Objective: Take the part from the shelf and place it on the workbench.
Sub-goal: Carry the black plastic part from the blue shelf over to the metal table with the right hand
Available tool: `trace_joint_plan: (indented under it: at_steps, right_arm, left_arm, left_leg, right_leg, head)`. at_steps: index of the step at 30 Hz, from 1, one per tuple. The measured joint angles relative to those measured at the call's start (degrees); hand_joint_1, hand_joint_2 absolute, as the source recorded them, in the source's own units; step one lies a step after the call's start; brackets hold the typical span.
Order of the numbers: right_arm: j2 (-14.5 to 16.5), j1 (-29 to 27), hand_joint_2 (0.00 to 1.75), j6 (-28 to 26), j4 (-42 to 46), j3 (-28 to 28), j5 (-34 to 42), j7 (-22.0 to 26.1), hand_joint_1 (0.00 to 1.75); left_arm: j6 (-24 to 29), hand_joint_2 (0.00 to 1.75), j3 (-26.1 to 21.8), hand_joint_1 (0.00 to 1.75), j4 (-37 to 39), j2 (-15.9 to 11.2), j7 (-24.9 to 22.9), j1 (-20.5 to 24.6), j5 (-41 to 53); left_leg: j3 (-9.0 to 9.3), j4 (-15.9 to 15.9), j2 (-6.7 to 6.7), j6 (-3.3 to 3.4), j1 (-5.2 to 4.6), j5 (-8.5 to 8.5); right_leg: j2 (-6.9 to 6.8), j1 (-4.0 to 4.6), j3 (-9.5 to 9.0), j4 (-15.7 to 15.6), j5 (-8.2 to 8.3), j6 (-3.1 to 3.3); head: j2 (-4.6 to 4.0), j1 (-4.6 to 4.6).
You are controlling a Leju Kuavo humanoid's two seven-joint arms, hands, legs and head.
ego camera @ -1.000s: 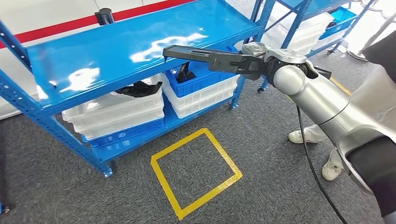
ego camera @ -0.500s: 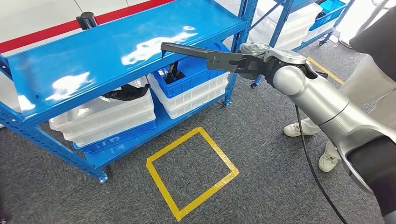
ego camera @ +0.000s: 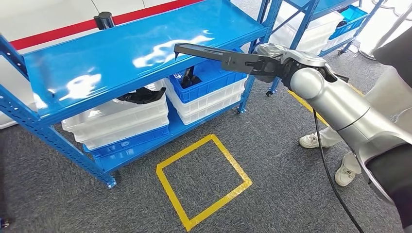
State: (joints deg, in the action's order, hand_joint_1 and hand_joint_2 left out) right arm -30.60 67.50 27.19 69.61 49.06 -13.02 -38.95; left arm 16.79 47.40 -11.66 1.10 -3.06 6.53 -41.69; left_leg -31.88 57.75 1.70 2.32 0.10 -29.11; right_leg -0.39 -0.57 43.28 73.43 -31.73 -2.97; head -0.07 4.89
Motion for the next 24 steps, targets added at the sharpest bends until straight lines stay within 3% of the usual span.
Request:
trace_joint_plan:
  at_steps: [1, 2, 4, 6, 8, 9, 11, 12, 14, 15, 16, 18, 20, 22, 23, 24]
  right_arm:
    - [-0.03, -0.11, 1.75, -0.01, -0.07, 0.03, 0.08, 0.00, 1.75]
    - [-0.03, -0.13, 1.75, -0.02, -0.11, 0.03, 0.16, 0.00, 1.75]
    - [0.03, 0.11, 1.75, -0.05, -0.17, 0.04, 0.36, 0.00, 1.75]
    - [0.22, 0.42, 1.75, -0.11, -0.19, 0.07, 0.53, 0.00, 1.75]
    - [0.37, 0.47, 1.75, -0.17, -0.25, 0.07, 0.69, 0.00, 1.75]
    - [0.39, 0.45, 1.75, -0.20, -0.27, 0.06, 0.79, 0.00, 1.75]
    - [0.39, 0.61, 1.75, -0.22, -0.37, 0.05, 0.93, 0.00, 1.75]
    - [0.42, 0.64, 1.75, -0.24, -0.40, 0.05, 0.98, 0.00, 1.75]
    - [0.50, 0.52, 1.75, -0.26, -0.48, 0.16, 1.09, 0.00, 1.75]
    - [0.56, 0.42, 1.75, -0.27, -0.49, 0.27, 1.16, 0.00, 1.75]
    - [0.60, 0.38, 1.75, -0.28, -0.49, 0.36, 1.26, 0.00, 1.75]
    - [0.64, 0.46, 1.75, -0.31, -0.50, 0.46, 1.42, 0.00, 1.75]
    - [0.64, 0.65, 1.75, -0.32, -0.58, 0.48, 1.51, 0.00, 1.75]
    - [0.63, 0.73, 1.75, -0.36, -0.77, 0.49, 1.56, 0.00, 1.75]
    - [0.62, 0.71, 1.75, -0.38, -0.84, 0.50, 1.57, 0.00, 1.75]
    - [0.61, 0.64, 1.75, -0.40, -0.87, 0.49, 1.60, 0.00, 1.75]
  left_arm:
    - [0.00, 1.75, 0.01, 0.00, -0.01, 0.01, 0.00, -0.02, -0.03]
    - [0.00, 1.75, 0.01, 0.00, -0.01, 0.03, 0.00, -0.03, -0.07]
    - [0.00, 1.75, 0.01, 0.00, -0.01, 0.06, 0.00, -0.08, -0.10]
    - [0.00, 1.75, 0.01, 0.00, 0.01, 0.05, 0.00, -0.19, -0.13]
    - [0.00, 1.75, 0.01, 0.00, 0.01, 0.03, 0.00, -0.24, -0.20]
    - [0.00, 1.75, 0.02, 0.00, 0.01, 0.02, 0.00, -0.18, -0.25]
    - [0.00, 1.75, 0.03, 0.00, 0.00, 0.01, 0.03, 0.00, -0.35]
    - [0.00, 1.75, 0.03, 0.00, 0.00, 0.02, 0.05, 0.05, -0.38]
    - [0.00, 1.75, 0.03, 0.00, 0.01, 0.03, 0.02, 0.00, -0.44]
    - [0.00, 1.75, 0.04, 0.00, 0.01, 0.03, -0.01, -0.04, -0.45]
    - [0.00, 1.75, 0.04, 0.00, 0.01, 0.03, -0.04, -0.06, -0.47]
    - [0.00, 1.75, 0.14, 0.00, 0.01, 0.02, -0.07, -0.02, -0.48]
    - [0.00, 1.75, 0.42, 0.00, 0.01, 0.01, -0.07, 0.01, -0.48]
    - [0.00, 1.75, 0.73, 0.00, 0.01, 0.02, -0.07, -0.09, -0.48]
    - [0.00, 1.75, 0.82, 0.00, 0.00, 0.03, -0.07, -0.13, -0.49]
    - [0.01, 1.75, 0.86, 0.00, -0.01, 0.04, -0.07, -0.12, -0.49]
  left_leg:
    - [0.36, 0.01, 0.22, -0.08, 0.00, -0.26]
    - [0.83, 0.01, 0.54, -0.20, -0.01, -0.60]
    - [1.69, 0.04, 1.45, -0.64, -0.27, -1.40]
    - [1.98, 0.10, 2.89, -1.14, -0.77, -2.01]
    - [2.22, -0.01, 4.87, -1.64, -1.02, -2.50]
    - [2.38, 0.16, 4.50, -1.92, -0.92, -3.01]
    - [1.03, 3.40, 1.24, -2.42, -0.63, -5.22]
    - [-0.78, 6.85, -0.95, -2.57, -0.42, -6.85]
    - [-5.53, 14.70, -2.21, -2.80, -0.23, -9.44]
    - [-7.31, 16.90, -2.21, -2.91, -0.16, -9.41]
    - [-8.19, 17.04, -2.20, -3.02, -0.07, -8.16]
    - [-7.13, 11.74, -3.05, -3.26, 0.32, -3.11]
    - [-4.90, 5.44, -6.44, -3.32, 1.05, 0.36]
    - [-3.87, 3.10, -8.22, -2.95, 1.23, 0.59]
    - [-3.64, 2.72, -7.46, -2.62, 1.12, 0.45]
    - [-3.45, 2.60, -6.58, -2.22, 1.03, 0.49]
  right_leg:
    - [-0.10, 0.00, -0.17, -0.90, 1.39, 0.07]
    - [-0.46, 0.03, -1.35, -3.79, 3.61, 0.21]
    - [-2.82, 0.54, -4.57, -11.03, 7.22, 0.70]
    - [-4.27, 1.12, -6.16, -14.79, 7.66, 1.61]
    - [-2.75, 1.18, -6.22, -15.39, 7.21, 2.46]
    - [-1.79, 1.07, -6.24, -15.53, 7.24, 2.71]
    - [-0.15, 0.72, -6.44, -15.87, 7.28, 3.22]
    - [0.57, 0.59, -6.50, -15.95, 7.25, 3.40]
    - [2.18, 0.55, -6.54, -15.91, 7.10, 3.67]
    - [3.02, 0.53, -6.57, -15.84, 7.03, 3.68]
    - [3.86, 0.46, -6.60, -15.74, 6.92, 3.63]
    - [5.35, 0.21, -6.67, -15.37, 6.59, 3.23]
    - [6.57, 0.00, -6.48, -14.81, 6.17, 2.61]
    - [7.89, -0.34, -6.01, -14.63, 6.18, 1.87]
    - [8.67, -0.53, -5.83, -14.73, 6.36, 1.48]
    - [8.62, -0.60, -5.69, -14.77, 6.40, 1.11]
  head:
    - [0.00, 0.23]
    - [0.00, 0.43]
    - [0.00, 0.73]
    - [0.00, 0.61]
    - [0.00, 0.08]
    - [0.00, -0.23]
    - [0.00, -0.76]
    - [0.00, -1.10]
    - [0.00, -1.51]
    - [0.00, -1.61]
    - [0.00, -1.68]
    - [0.00, -1.89]
    - [0.00, -2.13]
    - [0.00, -2.11]
    - [0.00, -2.09]
    - [0.00, -2.06]
